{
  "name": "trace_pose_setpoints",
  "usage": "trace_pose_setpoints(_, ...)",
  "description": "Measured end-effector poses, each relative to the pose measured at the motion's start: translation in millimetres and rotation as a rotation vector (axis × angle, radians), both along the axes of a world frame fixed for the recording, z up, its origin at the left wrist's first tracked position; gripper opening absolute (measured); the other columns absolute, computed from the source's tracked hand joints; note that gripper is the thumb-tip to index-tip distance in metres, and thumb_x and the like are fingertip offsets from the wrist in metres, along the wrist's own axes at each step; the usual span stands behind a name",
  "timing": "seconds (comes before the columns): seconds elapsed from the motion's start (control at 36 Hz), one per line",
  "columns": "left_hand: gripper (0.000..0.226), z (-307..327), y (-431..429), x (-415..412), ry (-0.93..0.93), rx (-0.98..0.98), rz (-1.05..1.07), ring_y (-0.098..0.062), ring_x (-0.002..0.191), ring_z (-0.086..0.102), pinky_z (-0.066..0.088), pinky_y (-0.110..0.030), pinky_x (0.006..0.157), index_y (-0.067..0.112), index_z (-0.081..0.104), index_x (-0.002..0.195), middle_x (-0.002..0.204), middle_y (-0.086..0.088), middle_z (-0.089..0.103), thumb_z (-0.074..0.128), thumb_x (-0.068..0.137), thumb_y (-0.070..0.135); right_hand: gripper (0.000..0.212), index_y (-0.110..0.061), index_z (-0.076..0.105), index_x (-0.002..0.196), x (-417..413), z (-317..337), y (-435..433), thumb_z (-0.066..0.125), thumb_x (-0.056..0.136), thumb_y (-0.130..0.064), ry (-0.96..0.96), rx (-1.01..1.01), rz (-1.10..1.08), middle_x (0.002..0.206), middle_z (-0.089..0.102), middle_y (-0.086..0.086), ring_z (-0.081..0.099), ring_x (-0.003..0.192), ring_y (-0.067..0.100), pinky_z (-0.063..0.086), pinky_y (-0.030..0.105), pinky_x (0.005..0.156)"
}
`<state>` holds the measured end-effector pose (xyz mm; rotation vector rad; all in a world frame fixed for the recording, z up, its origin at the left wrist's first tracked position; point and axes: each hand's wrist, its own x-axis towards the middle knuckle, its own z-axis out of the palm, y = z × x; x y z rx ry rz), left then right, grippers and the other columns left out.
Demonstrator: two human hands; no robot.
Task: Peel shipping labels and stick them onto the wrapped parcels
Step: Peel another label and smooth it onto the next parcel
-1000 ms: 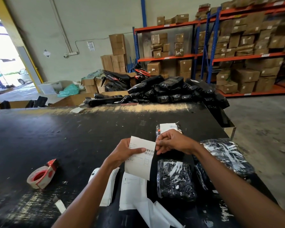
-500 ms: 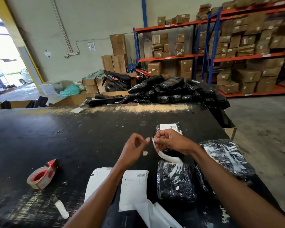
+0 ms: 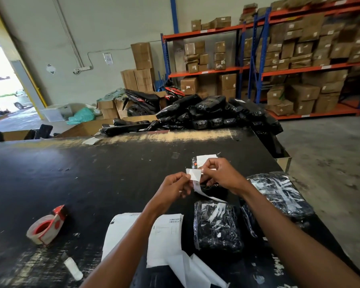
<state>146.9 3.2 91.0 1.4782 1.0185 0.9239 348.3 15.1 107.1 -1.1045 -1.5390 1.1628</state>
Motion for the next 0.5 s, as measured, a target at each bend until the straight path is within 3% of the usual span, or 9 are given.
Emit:
trace_pose_setpoints(0.08, 0.027, -0.4, -1.5, 3.3, 0.002, -0.011, 0.008, -0.014, 0.064, 0.057, 0.042, -0.021, 0.056, 0.006, 0.065, 0.091, 0.083, -0.010, 0.066, 0.049, 0.105, 0.023, 0.011, -0.001, 0.057, 0.085, -0.3, 1.3, -4.3, 0.062, 0.094, 0.003, 0.029, 0.041, -0.049, 0.073, 0.070, 0.016, 0.071, 0.064, 0.022, 0.054, 0.031, 0.055)
trace_pose_setpoints(0.17, 0.026, 2.0, -3.6, 7.0, 0.000, -0.017, -0.003, -0.011, 0.064, 0.059, 0.043, -0.020, 0.057, 0.003, 0.064, 0.097, 0.083, -0.007, 0.067, 0.048, 0.106, 0.021, 0.012, -0.005, 0.055, 0.090, 0.1, 5.9, -9.8, 0.064, 0.093, 0.004, 0.070, 0.071, 0.015, 0.083, 0.065, 0.014, 0.068, 0.071, 0.026, 0.060, 0.036, 0.058)
trace_pose_setpoints(0.28, 0.024, 5.8, -5.1, 7.7, -0.040, -0.024, 0.006, -0.011, 0.063, 0.059, 0.042, -0.022, 0.056, 0.005, 0.064, 0.093, 0.079, -0.005, 0.069, 0.049, 0.105, 0.019, 0.009, 0.001, 0.070, 0.095, 6.1, 6.2, -12.5, 0.062, 0.097, -0.002, 0.012, 0.063, 0.038, 0.095, 0.072, 0.016, 0.072, 0.082, 0.030, 0.064, 0.043, 0.071)
trace_pose_setpoints(0.33, 0.025, 6.1, -4.7, 6.3, -0.055, -0.017, 0.021, -0.012, 0.062, 0.058, 0.041, -0.025, 0.058, 0.007, 0.065, 0.089, 0.077, -0.005, 0.069, 0.050, 0.105, 0.019, 0.015, -0.001, 0.076, 0.098, 10.4, 4.0, -12.6, 0.062, 0.097, -0.001, -0.053, 0.065, -0.013, 0.099, 0.076, 0.016, 0.075, 0.089, 0.031, 0.063, 0.040, 0.079)
trace_pose_setpoints(0.42, 0.027, 4.4, -2.7, 5.1, -0.057, 0.014, 0.063, -0.012, 0.056, 0.055, 0.039, -0.030, 0.059, 0.008, 0.065, 0.084, 0.067, -0.003, 0.066, 0.052, 0.104, 0.020, 0.022, -0.012, 0.079, 0.106, 17.9, -1.2, -12.1, 0.067, 0.091, -0.002, -0.175, 0.062, -0.062, 0.089, 0.079, 0.007, 0.069, 0.076, 0.013, 0.053, 0.023, 0.073)
trace_pose_setpoints(0.5, 0.025, 5.8, -4.0, 7.7, -0.044, 0.090, 0.118, -0.011, 0.055, 0.056, 0.041, -0.029, 0.058, 0.006, 0.064, 0.086, 0.064, -0.002, 0.064, 0.052, 0.104, 0.018, 0.041, -0.020, 0.073, 0.121, 21.1, -4.3, -17.6, 0.083, 0.082, -0.023, -0.344, -0.003, 0.022, 0.095, 0.079, -0.003, 0.069, 0.086, 0.005, 0.050, 0.022, 0.081)
